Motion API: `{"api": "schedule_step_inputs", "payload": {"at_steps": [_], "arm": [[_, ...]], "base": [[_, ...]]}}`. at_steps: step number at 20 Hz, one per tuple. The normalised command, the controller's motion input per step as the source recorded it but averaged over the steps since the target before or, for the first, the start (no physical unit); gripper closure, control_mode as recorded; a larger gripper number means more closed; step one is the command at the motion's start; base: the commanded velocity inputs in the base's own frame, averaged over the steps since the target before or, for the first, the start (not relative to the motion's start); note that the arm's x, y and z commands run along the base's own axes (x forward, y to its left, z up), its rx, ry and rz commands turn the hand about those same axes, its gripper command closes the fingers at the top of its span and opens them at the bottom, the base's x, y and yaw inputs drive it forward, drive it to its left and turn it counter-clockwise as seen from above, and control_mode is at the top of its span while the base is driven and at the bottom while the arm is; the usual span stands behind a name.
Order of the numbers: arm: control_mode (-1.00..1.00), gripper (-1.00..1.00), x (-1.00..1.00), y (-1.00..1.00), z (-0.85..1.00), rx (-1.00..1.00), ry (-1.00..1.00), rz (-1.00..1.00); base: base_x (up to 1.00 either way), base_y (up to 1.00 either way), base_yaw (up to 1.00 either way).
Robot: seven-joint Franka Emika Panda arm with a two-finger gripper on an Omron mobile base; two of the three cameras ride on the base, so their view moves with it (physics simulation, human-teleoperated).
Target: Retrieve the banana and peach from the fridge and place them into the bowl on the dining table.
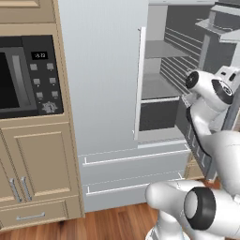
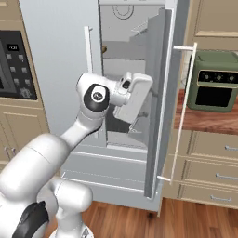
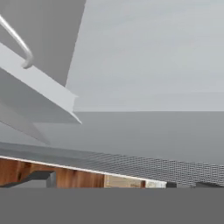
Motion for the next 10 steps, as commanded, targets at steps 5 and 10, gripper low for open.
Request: {"api": "schedule_step_inputs", "payload": {"at_steps": [5, 10], "arm": [[-1.0, -1.0, -0.3, -0.65, 0.11, 0.06, -0.01, -0.08], [-1.0, -1.0, -0.73, 0.57, 0.49, 0.0, -0.1, 0.06]], "base": [[0.0, 0.0, 0.0], [0.0, 0.0, 0.0]]}}
